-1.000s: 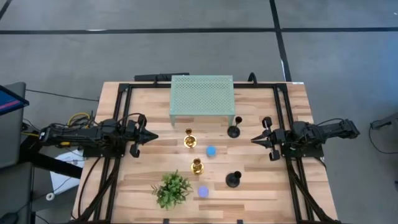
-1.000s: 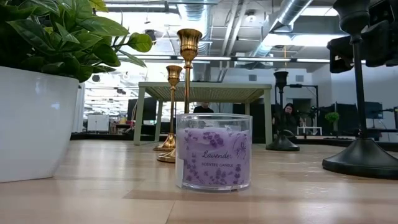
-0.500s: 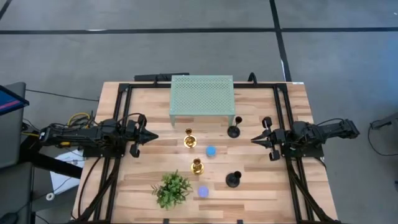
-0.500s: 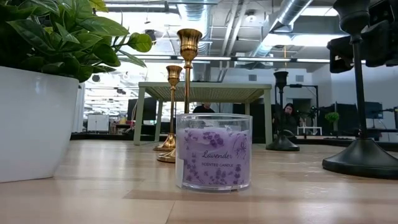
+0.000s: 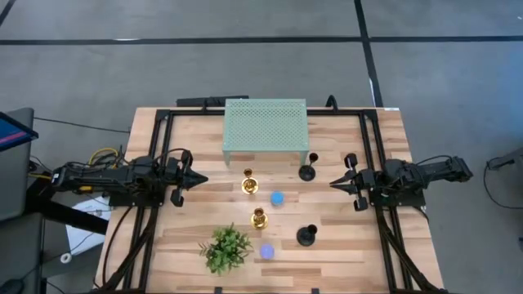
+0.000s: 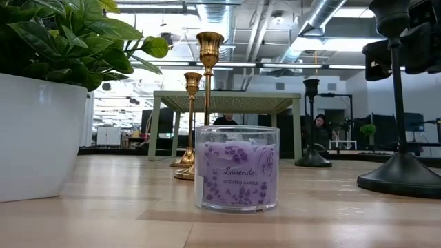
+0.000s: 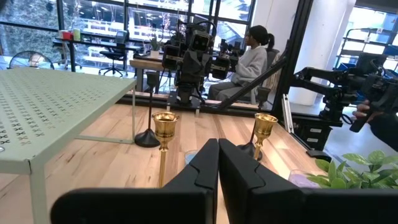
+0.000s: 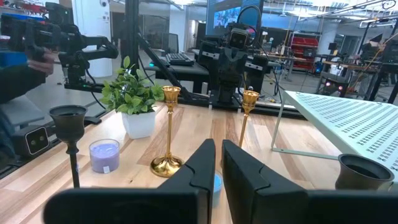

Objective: Pick & Place candle stick holders

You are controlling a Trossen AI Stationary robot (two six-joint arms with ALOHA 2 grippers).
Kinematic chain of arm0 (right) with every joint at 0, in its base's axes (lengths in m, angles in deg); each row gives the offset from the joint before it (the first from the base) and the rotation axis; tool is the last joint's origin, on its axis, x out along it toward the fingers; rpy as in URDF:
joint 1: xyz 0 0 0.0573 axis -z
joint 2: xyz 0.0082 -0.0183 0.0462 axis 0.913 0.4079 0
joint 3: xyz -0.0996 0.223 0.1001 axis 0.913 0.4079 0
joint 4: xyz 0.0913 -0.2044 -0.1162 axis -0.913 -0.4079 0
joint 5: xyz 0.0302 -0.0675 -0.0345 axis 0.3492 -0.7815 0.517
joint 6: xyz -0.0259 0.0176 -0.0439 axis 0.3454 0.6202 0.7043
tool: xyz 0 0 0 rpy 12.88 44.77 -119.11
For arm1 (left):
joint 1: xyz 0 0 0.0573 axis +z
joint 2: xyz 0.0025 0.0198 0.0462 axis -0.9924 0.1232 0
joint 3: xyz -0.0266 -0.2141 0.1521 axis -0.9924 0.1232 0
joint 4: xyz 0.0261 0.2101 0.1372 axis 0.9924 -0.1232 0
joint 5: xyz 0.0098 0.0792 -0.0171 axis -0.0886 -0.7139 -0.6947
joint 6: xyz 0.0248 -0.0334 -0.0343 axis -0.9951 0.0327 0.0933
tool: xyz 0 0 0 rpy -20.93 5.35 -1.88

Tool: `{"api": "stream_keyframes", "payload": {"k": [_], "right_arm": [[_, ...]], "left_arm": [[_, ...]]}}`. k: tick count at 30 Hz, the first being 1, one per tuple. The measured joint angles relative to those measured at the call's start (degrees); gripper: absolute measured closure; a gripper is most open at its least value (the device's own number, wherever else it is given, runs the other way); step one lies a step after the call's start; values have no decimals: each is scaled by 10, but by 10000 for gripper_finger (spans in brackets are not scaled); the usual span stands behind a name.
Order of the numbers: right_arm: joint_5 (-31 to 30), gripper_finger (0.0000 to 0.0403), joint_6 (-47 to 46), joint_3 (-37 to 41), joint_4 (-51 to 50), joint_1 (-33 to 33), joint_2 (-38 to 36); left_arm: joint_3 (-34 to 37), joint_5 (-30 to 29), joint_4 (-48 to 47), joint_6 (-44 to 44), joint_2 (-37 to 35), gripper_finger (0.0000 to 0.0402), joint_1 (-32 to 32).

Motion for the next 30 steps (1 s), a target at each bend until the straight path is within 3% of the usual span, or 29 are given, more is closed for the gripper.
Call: {"api": "stream_keyframes", "payload": {"k": [23,30], "right_arm": [[-5,381,0,1,15,0,0],[-95,381,-74,0,16,22,34]], "left_arm": [[0,0,8,0,0,389,0],[0,-2,12,-4,0,389,0]]}}
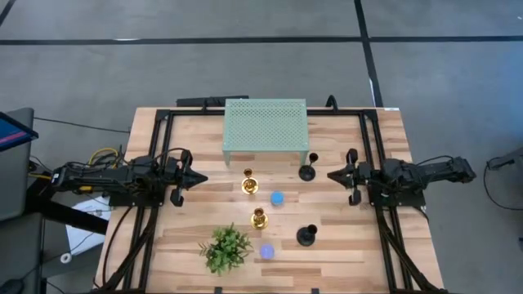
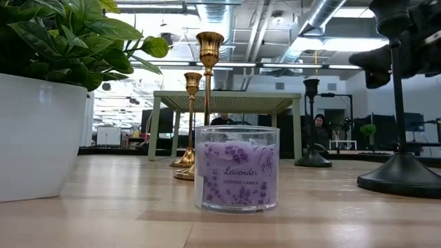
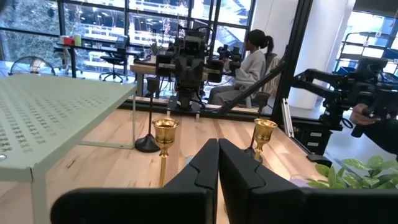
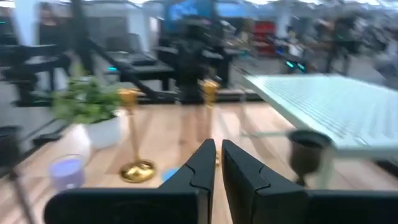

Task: Pick & Place candle stick holders
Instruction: Put the black candlestick on the shelf

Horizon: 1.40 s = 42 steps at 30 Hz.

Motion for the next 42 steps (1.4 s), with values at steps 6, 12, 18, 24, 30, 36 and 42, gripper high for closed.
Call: {"api": "stream_keyframes", "payload": {"k": [6,12,18,24,30,36,42], "right_arm": [[-74,381,-45,0,6,27,104],[-79,380,-94,1,21,47,210],[-94,345,-89,1,115,51,283],[-113,285,-86,1,196,51,339],[-113,244,-88,0,259,51,394],[-120,238,-88,0,305,51,448],[-135,255,-88,0,364,51,502]], "left_arm": [[0,0,0,-34,0,389,0],[0,-1,3,-49,0,389,0],[0,-5,4,-49,0,389,0],[0,-5,3,-49,0,389,0],[0,-5,3,-49,0,389,0],[0,-5,1,-49,0,389,0],[0,-5,0,-49,0,389,0]]}}
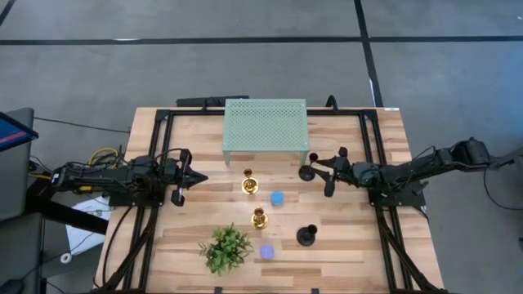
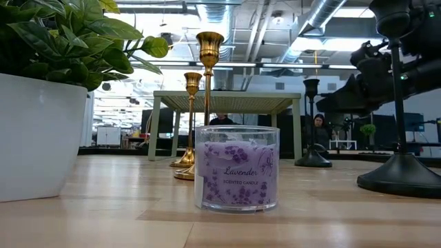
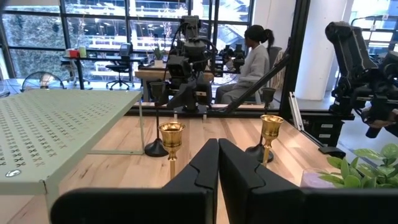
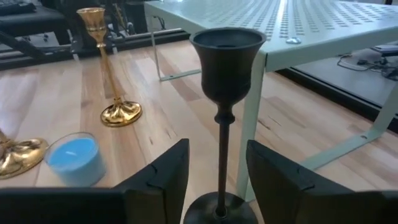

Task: Pick & Place candle stick holders
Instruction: Put the black candlestick on the shelf

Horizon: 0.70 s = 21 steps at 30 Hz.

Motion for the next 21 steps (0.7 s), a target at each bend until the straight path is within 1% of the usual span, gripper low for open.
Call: {"api": "stream_keyframes", "payload": {"k": [4,11,14,17,21], "right_arm": [[-15,265,0,-12,10,1,36],[-14,268,0,-51,14,18,101],[-13,276,0,-65,14,22,125],[-13,298,0,-72,13,23,145],[-12,351,0,-74,14,22,158]], "left_arm": [[0,0,0,0,0,389,0],[0,0,0,0,0,389,0],[0,0,0,0,0,389,0],[0,0,0,0,0,389,0],[0,0,0,0,0,389,0]]}}
